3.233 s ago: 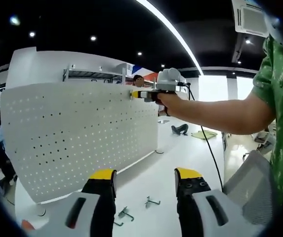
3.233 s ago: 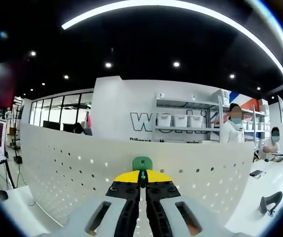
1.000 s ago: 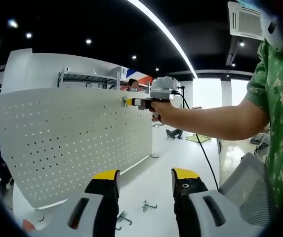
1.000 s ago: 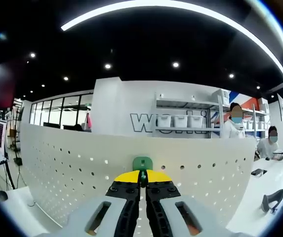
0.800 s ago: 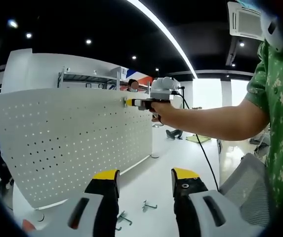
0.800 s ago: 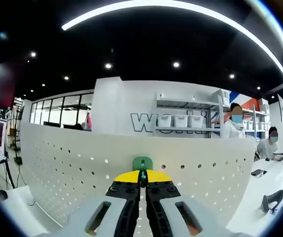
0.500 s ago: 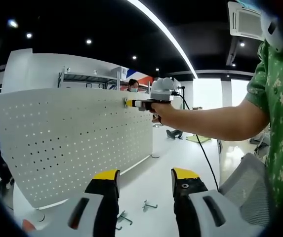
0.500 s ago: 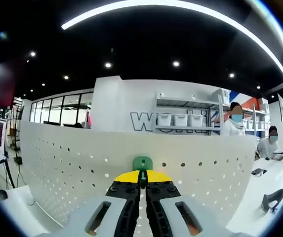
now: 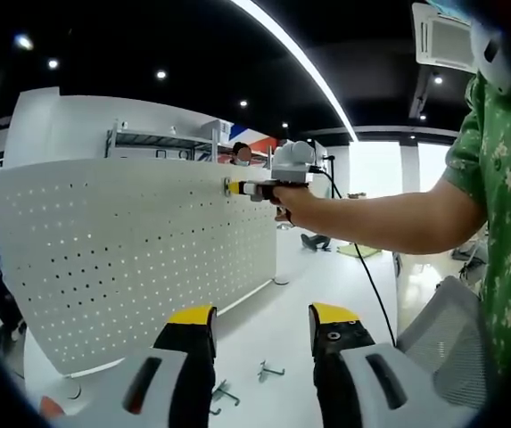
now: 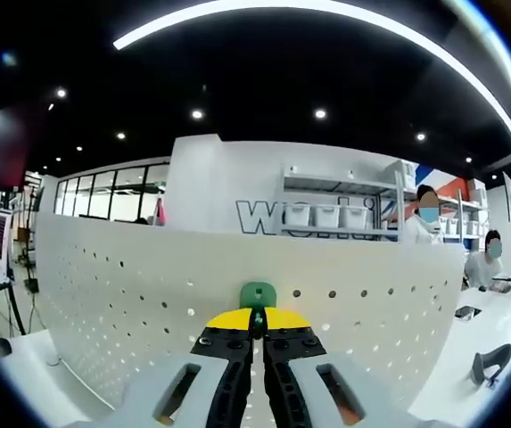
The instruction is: Insert the hook assembly into the mounting plate slot until the hook locks in place.
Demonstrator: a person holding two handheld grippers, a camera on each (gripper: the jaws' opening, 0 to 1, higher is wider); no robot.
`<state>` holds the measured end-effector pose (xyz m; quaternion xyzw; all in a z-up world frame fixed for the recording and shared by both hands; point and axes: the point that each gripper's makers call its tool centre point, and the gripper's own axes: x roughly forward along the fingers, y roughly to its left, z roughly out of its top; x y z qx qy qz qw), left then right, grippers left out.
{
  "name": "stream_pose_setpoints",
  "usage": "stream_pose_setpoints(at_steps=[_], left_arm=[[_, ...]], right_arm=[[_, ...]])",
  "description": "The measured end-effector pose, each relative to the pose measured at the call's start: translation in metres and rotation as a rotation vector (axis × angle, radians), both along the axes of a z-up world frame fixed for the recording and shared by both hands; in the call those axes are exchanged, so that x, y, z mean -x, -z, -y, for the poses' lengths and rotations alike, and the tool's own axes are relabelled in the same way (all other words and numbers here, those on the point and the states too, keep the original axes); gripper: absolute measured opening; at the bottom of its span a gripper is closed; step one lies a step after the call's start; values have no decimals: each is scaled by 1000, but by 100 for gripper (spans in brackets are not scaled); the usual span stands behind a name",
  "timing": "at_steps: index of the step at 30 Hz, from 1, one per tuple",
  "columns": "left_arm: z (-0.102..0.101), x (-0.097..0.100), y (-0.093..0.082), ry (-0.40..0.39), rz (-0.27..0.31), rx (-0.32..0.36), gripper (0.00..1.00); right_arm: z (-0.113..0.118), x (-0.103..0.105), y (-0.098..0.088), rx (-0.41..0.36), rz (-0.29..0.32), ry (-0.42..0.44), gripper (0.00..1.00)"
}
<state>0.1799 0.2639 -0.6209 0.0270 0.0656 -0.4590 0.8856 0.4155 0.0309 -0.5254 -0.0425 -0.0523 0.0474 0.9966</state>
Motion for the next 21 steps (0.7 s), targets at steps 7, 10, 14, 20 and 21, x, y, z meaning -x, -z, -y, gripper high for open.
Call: stream_pose_setpoints(at_steps=[7,10,14,20,21], left_arm=[[0,0,2,1,-4,0,43],[1,0,2,4,-5,1,43],[3,0,1,10,-3,1,43],[3,0,1,11,-3,4,43],[3,1,1,11,-3,4,43]], right_arm=[[1,0,0,7,-2,-2,2],[1,0,-1,17,-2,-2,2],[1,0,0,18,-3,-11,2],[0,1,2,15,-11,-21,4],[-1,1,2,15,-11,-21,4]])
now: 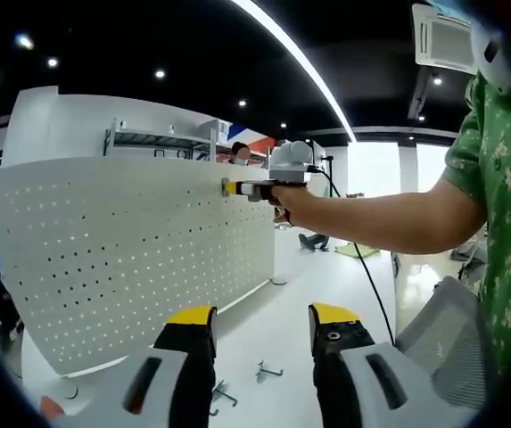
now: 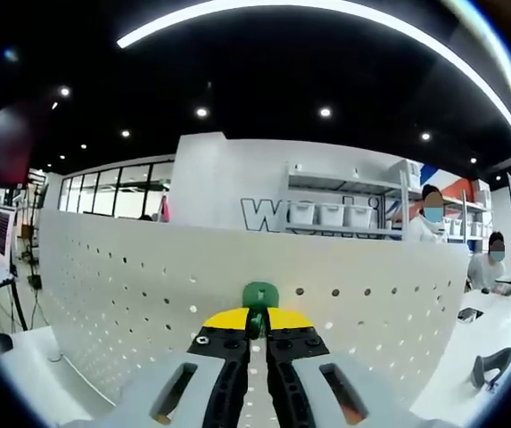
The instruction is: Insert the hook assembly into the mounting plate slot until the hook locks in place.
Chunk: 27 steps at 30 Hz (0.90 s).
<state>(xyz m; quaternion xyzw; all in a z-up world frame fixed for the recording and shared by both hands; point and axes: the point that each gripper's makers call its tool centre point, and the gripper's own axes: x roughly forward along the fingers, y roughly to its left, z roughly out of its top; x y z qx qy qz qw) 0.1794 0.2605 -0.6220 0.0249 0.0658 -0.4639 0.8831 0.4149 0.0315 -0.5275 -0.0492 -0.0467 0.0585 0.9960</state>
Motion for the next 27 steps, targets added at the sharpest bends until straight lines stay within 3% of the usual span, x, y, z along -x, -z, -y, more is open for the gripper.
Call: stream_pose_setpoints(at_steps=[11,27], left_arm=[[-1,1,0,-2,-1,1,43],[-1,2,0,-1,-1,1,43]], right_arm=[[1,3,10,-13,-21,7,9],[-6,2,6,7,-10,-27,16]])
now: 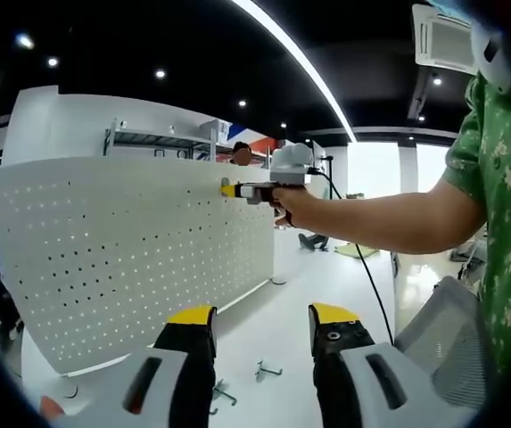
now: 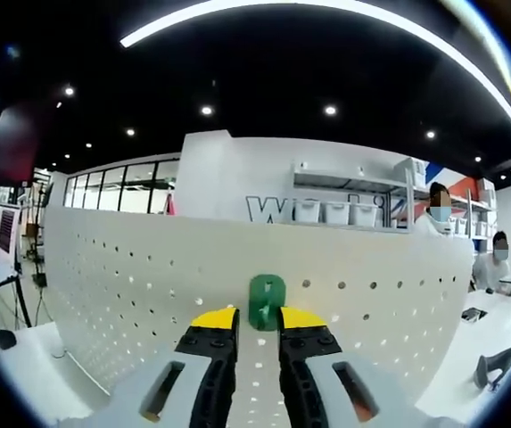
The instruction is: Insert the hook assembly into the mounting plate slot until the hook locks in place.
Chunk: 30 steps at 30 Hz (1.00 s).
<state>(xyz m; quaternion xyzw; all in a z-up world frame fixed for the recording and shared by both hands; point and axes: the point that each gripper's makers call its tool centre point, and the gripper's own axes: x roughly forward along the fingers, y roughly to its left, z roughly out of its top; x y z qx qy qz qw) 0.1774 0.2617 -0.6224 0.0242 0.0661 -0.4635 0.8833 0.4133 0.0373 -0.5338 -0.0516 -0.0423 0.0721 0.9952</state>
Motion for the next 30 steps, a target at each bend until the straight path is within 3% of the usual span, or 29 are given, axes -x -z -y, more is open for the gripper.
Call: stream_pose_setpoints(at_steps=[15,30], left_arm=[[1,1,0,3,2,-2,43],[1,3,-3,4,8,3,43]], right_arm=[[-1,5,4,3,-10,-5,17],[3,17,11,-7,-17,-3,31]])
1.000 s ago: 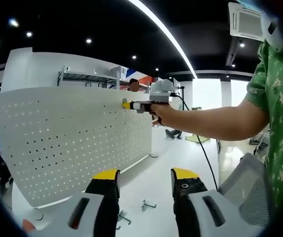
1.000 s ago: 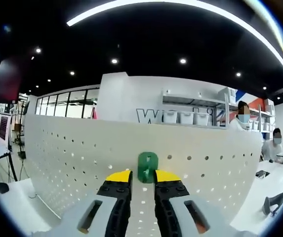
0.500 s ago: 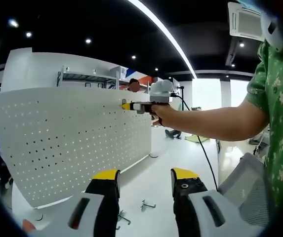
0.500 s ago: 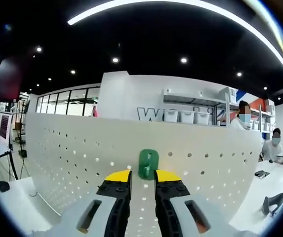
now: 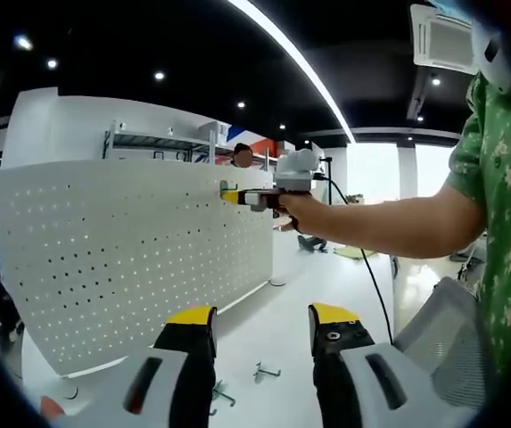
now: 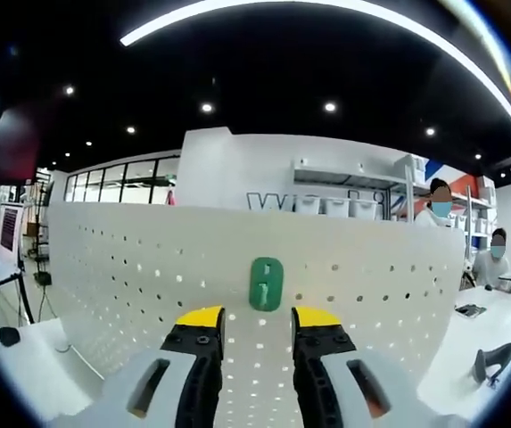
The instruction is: Insert the hook assembly into the mounting plate slot until the hook locks in place.
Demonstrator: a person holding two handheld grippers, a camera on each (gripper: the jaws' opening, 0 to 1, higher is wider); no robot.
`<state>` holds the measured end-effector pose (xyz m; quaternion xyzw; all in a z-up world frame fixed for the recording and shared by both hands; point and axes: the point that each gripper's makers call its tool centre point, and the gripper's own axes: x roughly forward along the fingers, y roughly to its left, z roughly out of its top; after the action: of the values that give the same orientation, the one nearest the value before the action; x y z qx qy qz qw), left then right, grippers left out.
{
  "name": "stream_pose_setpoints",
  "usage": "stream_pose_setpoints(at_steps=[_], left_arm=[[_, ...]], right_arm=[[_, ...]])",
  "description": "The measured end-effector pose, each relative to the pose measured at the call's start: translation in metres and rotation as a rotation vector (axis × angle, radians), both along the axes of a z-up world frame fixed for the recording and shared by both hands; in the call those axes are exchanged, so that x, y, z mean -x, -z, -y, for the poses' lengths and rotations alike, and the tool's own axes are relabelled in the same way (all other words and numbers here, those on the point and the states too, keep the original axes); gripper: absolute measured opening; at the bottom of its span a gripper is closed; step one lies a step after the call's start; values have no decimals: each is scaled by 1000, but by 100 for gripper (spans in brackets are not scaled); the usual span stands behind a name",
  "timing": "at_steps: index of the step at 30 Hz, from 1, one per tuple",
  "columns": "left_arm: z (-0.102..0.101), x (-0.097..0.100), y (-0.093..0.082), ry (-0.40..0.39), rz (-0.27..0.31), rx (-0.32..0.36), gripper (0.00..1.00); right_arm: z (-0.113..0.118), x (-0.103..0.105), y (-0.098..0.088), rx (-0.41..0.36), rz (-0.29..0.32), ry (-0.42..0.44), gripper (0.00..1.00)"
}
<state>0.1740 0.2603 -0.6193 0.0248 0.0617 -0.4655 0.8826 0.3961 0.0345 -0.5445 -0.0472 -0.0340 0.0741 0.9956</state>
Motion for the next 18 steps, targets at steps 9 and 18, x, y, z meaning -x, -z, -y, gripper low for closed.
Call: stream_pose_setpoints(at_steps=[9,18], left_arm=[[2,2,0,6,1,-1,43],[4,4,0,13,1,-3,43]], right_arm=[[3,10,3,-16,-3,-10,37],[8,13,9,-34,-13,-16,43]])
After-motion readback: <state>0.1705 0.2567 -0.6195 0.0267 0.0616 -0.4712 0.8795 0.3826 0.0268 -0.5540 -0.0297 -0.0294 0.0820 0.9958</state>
